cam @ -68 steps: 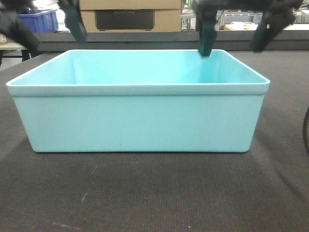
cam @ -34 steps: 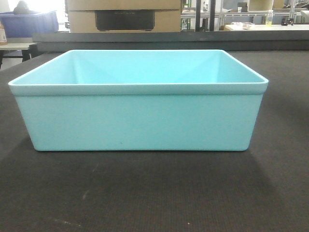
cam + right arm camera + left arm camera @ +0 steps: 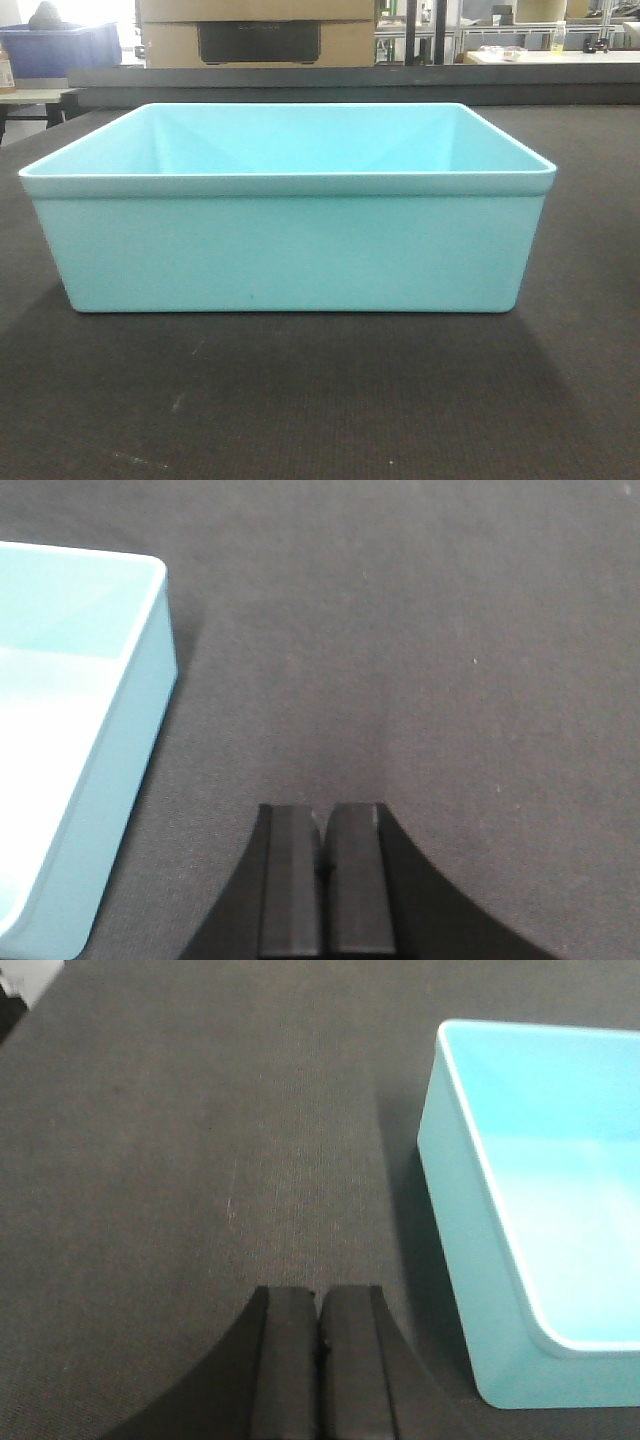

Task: Fetch blue bin and place on conveyor start

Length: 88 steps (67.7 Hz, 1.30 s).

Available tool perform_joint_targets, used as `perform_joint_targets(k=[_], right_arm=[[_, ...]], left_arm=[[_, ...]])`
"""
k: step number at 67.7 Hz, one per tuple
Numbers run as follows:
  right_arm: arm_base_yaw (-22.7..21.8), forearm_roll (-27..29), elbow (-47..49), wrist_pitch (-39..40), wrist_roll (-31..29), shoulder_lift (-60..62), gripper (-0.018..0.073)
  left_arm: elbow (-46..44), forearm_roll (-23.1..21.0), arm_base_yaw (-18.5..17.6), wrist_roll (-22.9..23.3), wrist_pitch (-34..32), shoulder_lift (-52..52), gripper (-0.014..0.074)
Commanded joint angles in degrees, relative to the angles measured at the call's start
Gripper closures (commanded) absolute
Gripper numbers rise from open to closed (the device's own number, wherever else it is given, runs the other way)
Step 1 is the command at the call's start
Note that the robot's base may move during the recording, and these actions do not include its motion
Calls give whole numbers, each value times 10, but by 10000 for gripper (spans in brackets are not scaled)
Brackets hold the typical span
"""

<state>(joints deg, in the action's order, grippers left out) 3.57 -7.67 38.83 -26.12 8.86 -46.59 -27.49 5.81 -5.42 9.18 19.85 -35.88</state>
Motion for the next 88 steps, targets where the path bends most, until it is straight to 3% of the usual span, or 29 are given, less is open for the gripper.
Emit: perform_joint_targets(k=[1, 8, 25, 46, 80, 83, 88], right_arm=[[-2, -14, -57, 74, -4, 63, 721], [-2, -19, -112, 124, -4, 145, 721], [-2, -19, -131, 137, -4, 263, 721], [-2, -19, -131, 177, -4, 278, 721], [-2, -19, -131, 177, -4, 278, 721], [-2, -19, -131, 177, -4, 278, 721], [-2, -19, -131, 177, -4, 278, 721]], left_arm=[[23, 0, 2, 0, -27, 60, 707], [36, 0, 2, 0, -25, 114, 707], [39, 0, 2, 0, -28, 199, 707], [39, 0, 2, 0, -28, 225, 707], [41, 0, 4, 0, -26, 226, 707], [41, 0, 13, -10, -23, 229, 707], [51, -15, 30, -86, -26, 239, 707]])
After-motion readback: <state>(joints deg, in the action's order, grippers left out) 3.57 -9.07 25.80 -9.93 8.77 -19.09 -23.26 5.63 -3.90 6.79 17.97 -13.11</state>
